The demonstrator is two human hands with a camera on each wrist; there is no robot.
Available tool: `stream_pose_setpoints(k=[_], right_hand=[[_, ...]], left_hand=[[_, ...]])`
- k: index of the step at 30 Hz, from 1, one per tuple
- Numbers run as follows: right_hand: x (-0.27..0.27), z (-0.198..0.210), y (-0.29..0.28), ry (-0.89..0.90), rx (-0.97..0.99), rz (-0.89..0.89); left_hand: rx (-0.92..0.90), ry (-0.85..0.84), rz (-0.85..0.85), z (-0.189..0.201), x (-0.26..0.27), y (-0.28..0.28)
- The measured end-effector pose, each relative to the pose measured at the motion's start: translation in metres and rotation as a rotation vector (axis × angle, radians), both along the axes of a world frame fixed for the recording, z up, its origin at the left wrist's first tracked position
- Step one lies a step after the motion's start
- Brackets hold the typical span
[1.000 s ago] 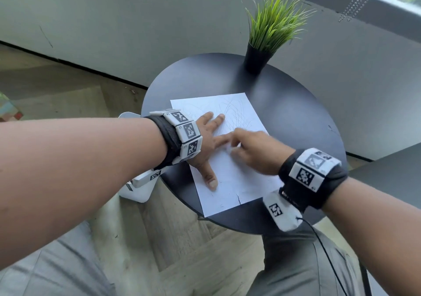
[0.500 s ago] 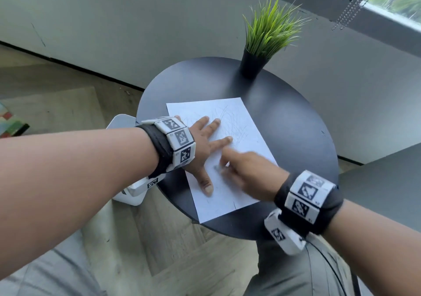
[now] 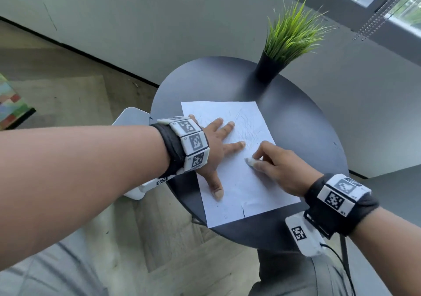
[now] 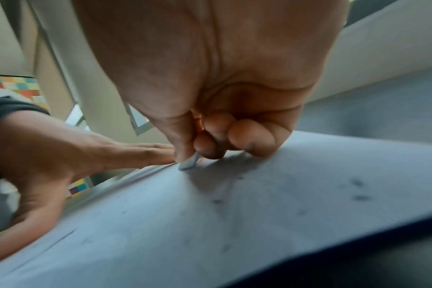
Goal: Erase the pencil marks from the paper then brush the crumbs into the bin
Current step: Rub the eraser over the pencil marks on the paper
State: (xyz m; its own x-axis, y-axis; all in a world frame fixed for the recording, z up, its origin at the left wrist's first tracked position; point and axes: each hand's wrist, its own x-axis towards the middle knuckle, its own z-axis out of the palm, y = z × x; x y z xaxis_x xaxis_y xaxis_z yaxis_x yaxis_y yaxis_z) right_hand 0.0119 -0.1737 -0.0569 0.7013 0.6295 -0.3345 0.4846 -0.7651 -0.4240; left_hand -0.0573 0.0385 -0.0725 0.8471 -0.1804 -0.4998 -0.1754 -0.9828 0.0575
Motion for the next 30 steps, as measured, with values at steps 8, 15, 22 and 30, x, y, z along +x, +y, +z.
stream_pose_setpoints(k=[8,15,22,30], right_hand=[[0.019,0.003,-0.003,-0.043,-0.082,-0.063],[0.023,0.002,0.021,-0.061,0.013,0.015],[0.022,-0.004,0.027,-0.122,0.016,-0.025],[-0.003,-0.001,0.042,-0.089,0.046,-0.042]], left_hand=[[0.023,-0.118,0.155,-0.005,-0.005,0.030],[0.008,-0.049,0.034,-0.006,-0.002,0.016],[0.053,-0.091,-0.002,0.002,-0.009,0.012],[-0.002,-0.028,0.001,-0.001,-0.012,0.014]])
